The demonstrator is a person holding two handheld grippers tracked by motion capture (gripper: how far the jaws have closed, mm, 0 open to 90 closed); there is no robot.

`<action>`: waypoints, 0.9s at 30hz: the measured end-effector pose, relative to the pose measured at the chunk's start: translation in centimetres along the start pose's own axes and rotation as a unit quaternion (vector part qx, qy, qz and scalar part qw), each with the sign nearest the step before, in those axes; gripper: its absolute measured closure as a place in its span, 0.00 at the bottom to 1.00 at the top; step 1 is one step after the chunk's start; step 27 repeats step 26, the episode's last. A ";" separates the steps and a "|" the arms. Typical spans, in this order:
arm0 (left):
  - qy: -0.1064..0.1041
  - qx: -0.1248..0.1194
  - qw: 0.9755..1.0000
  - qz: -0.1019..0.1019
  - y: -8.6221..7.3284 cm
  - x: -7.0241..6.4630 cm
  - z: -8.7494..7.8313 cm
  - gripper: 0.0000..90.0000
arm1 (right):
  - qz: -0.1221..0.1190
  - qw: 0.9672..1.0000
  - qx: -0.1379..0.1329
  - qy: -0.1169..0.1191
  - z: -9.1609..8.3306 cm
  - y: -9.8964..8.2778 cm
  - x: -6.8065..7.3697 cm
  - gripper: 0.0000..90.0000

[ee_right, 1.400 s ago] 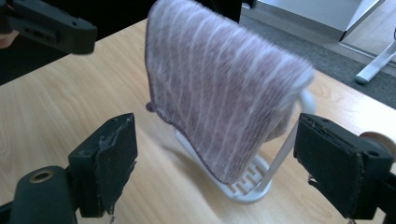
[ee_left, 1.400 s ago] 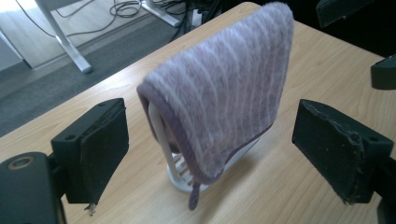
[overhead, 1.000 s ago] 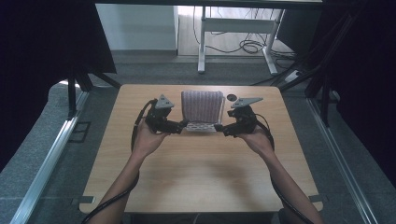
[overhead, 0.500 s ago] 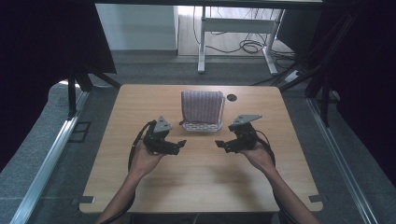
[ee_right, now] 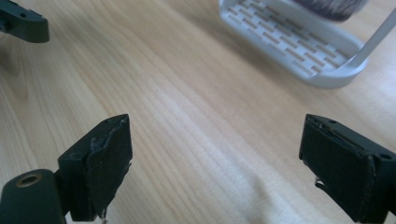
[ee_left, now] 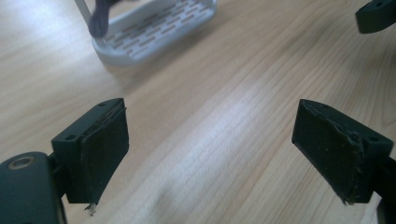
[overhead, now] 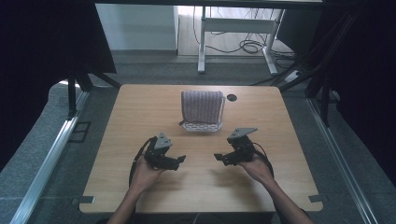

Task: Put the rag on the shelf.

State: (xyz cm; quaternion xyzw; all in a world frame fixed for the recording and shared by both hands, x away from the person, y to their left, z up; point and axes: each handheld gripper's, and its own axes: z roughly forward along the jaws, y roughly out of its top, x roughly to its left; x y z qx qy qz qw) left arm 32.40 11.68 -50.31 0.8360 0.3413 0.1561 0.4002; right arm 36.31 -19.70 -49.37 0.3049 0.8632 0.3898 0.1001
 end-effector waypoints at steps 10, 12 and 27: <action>-0.002 0.029 1.000 -0.010 -2.8 -0.3 1.3 0.12 | -0.012 0.999 0.032 -0.004 1.9 -2.4 0.3 0.05; 0.003 0.045 0.999 -0.003 -3.3 -0.4 1.8 0.12 | -0.010 0.999 0.036 -0.003 2.4 -2.9 0.2 0.03; 0.000 0.069 0.998 -0.008 -3.4 -0.5 2.3 0.11 | -0.027 0.999 0.030 -0.019 3.4 -3.9 0.2 0.00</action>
